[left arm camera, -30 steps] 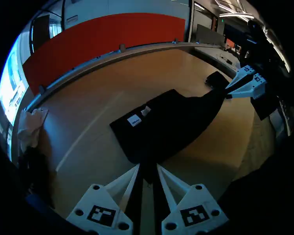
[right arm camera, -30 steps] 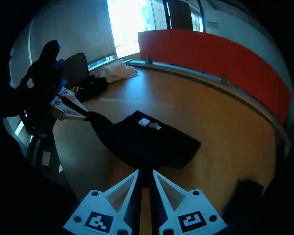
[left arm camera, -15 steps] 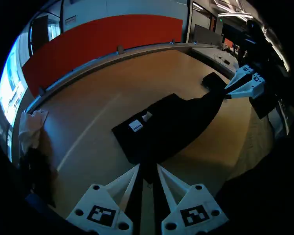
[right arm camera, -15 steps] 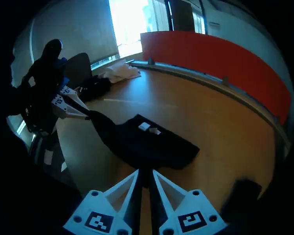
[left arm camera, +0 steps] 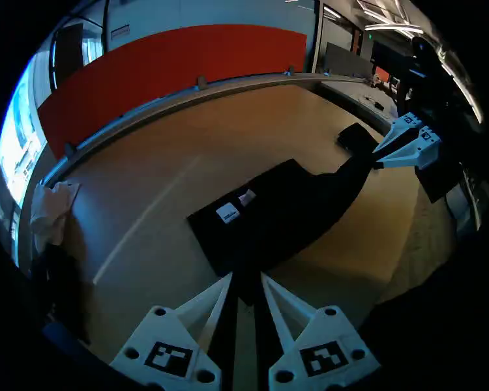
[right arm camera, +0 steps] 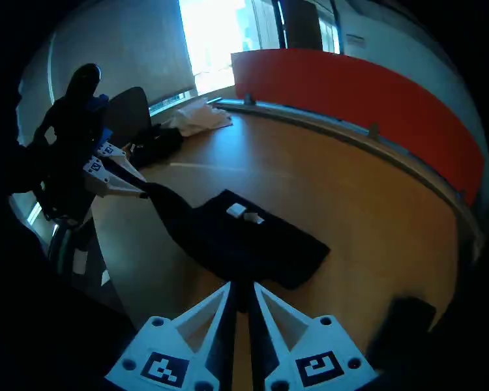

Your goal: Fold towel

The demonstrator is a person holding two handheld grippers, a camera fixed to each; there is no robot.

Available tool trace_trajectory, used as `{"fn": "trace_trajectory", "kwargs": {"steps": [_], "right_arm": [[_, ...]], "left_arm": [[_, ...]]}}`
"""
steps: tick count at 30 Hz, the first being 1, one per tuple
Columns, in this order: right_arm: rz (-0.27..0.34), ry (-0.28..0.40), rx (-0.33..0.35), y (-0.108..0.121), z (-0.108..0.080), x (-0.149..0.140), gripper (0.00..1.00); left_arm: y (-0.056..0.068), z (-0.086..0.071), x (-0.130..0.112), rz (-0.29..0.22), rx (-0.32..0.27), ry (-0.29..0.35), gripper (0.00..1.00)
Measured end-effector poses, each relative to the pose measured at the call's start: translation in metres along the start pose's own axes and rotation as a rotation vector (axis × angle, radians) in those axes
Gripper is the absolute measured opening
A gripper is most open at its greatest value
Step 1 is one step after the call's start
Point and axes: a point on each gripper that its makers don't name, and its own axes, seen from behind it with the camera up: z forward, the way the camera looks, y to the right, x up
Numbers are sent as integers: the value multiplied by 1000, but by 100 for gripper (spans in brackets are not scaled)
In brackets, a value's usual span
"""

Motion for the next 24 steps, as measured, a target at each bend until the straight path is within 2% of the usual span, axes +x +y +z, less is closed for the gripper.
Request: {"fn": "trace_trajectory", "kwargs": {"steps": [9,24], "right_arm": [[8,-19,-21,19,17,-2,10],[53,-56,-47,55,57,-10,10]], "left_arm": [[-10,20,13,-6,22,13,15],[-33,67,15,-8,61,-16,15]]}}
